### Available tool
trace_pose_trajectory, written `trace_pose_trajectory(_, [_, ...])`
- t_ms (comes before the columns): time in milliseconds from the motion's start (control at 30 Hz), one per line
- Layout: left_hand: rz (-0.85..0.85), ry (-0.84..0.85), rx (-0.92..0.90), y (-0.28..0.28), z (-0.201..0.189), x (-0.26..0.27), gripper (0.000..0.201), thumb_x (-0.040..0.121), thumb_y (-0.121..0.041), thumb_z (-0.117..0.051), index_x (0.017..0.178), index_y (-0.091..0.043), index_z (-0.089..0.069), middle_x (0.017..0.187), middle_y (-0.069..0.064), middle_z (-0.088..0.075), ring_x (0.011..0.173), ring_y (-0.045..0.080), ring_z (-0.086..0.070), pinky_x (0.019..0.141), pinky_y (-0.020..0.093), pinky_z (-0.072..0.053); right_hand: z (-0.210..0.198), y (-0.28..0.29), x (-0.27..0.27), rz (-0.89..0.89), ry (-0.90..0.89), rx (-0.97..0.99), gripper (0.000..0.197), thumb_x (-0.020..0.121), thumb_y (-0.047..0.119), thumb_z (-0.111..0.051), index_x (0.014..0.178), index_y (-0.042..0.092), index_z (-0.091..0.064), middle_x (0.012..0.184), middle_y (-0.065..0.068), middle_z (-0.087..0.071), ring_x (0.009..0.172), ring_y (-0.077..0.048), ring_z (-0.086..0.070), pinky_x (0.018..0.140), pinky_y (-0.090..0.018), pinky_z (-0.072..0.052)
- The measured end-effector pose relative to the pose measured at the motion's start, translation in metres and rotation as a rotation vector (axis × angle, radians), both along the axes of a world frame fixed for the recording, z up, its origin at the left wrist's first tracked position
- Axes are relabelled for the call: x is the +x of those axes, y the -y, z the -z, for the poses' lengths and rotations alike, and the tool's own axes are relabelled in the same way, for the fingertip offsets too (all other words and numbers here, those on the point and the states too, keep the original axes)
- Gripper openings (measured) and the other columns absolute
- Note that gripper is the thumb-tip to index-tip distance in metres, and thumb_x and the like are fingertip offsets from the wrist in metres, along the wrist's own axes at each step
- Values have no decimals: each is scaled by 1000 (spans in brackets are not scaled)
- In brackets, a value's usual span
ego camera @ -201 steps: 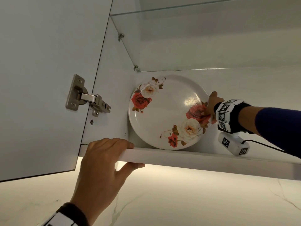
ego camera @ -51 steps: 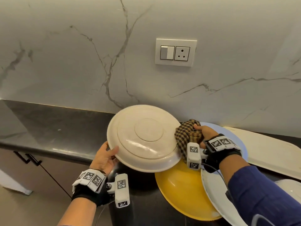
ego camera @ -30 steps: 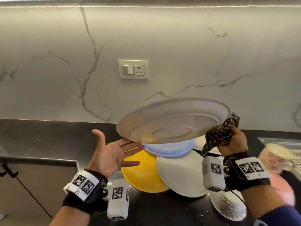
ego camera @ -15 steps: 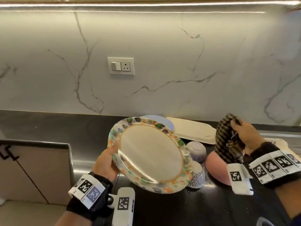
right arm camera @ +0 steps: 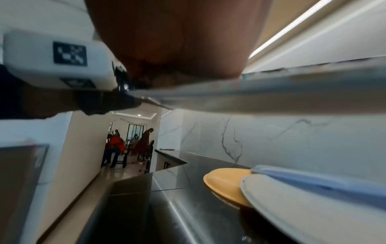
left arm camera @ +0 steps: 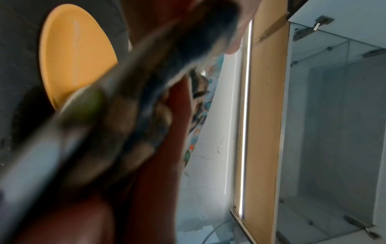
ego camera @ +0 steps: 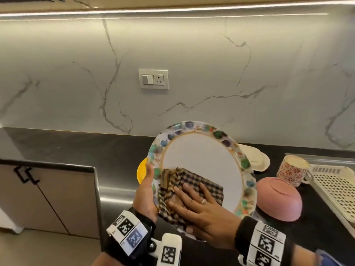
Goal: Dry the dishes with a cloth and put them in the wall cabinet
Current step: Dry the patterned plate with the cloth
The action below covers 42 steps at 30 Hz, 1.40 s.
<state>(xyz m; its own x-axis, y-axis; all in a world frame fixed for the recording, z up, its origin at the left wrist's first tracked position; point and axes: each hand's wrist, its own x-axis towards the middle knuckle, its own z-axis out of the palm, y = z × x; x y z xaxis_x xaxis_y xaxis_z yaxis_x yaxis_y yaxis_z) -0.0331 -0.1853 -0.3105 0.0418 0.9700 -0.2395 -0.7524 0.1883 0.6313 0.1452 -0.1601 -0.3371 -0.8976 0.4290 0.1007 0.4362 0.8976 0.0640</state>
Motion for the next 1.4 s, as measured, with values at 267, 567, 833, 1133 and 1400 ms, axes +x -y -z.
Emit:
trace_pose_trajectory(267, [-14,-101,264,-16,-9,8,89,55,-67,-72,126,-16,-57,125,19,-59,113,36,-58,95,54,-45,-55,-65,-32,226,-159,129,64,94,57,-2,148,24,-9,153,-6,-23,140,-25,-14,108,-47,-9])
trace_pose_trajectory(567, [-148,-274,307,-26,-15,7,43,84,-39,-42,106,-11,-64,101,19,-70,89,34,-68,85,52,-51,-69,-90,-15,466,-300,-23,77,78,69,6,140,28,26,144,3,30,134,-24,28,112,-60,6])
trace_pose_trajectory(833, [-128,-275,357,-33,-19,11,35,84,-33,-47,87,-11,-75,94,22,-70,78,32,-70,60,35,-57,-73,-98,-16,358,-102,202,59,95,50,3,147,26,-11,144,-6,-42,131,-31,-39,98,-55,-35])
trace_pose_trajectory(1133, [-174,-156,375,-36,-18,-3,100,40,-56,-86,116,3,-55,111,31,-59,45,17,-63,40,21,-50,-83,-141,79,695,-28,96,81,62,69,19,123,21,40,136,4,41,130,-14,35,107,-32,20])
trace_pose_trajectory(1400, [-235,-103,291,-50,-19,-2,49,71,-53,-59,106,-20,-69,106,13,-70,78,29,-70,59,40,-58,2,-82,117,688,-142,106,60,99,48,-5,149,18,4,151,-13,-23,143,-18,9,113,-32,2])
